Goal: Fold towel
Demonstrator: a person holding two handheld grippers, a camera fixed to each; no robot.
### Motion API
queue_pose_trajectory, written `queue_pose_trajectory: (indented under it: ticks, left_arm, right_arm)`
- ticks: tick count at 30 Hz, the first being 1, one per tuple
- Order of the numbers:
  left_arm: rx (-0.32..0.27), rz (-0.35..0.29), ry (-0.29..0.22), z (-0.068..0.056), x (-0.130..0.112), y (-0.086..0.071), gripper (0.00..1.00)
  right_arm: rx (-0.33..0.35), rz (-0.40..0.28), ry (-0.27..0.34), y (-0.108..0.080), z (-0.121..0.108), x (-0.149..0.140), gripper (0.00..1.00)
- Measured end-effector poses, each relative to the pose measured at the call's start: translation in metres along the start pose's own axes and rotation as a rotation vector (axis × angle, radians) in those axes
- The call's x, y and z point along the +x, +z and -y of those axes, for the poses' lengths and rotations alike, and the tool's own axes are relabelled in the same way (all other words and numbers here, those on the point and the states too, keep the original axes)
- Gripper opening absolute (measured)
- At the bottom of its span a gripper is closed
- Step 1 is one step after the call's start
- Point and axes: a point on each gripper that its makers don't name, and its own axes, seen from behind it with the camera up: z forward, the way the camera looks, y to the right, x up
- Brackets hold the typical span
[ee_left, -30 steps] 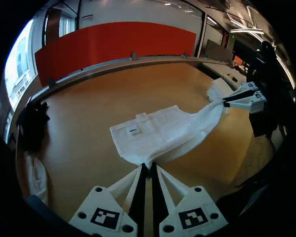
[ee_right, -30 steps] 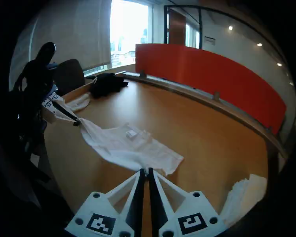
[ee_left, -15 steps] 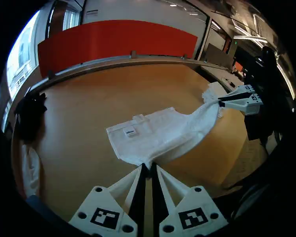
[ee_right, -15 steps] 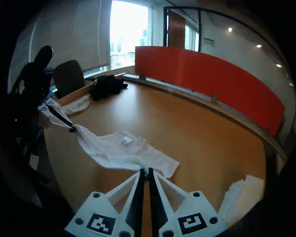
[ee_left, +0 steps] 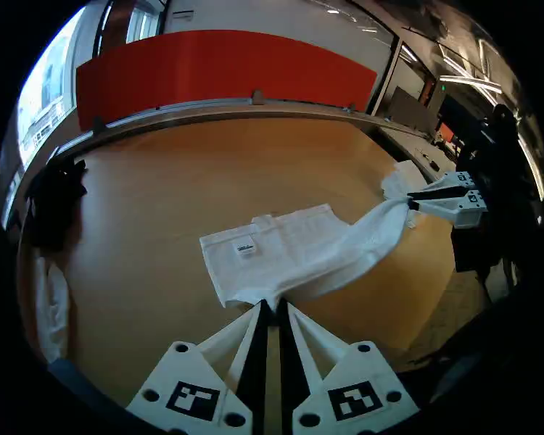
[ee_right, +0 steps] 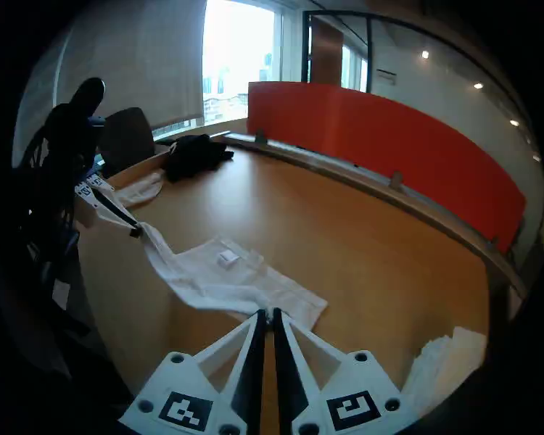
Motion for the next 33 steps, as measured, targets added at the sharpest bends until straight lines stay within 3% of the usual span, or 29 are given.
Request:
queue_pose_trajectory:
  ticks: [11,33]
  left_arm:
    - [0.021,0.031,-0.067,0.025,0.010,0.039,0.10]
    - [0.031,0.094,-0.067,0.056,-0.003,0.108,0.10]
  right_arm:
    - [0.005,0.053,0.032,0.037,-0.018,-0.016,0.08]
    - [0.026,0.173,0.052,0.084,-0.036,-0.058,0.08]
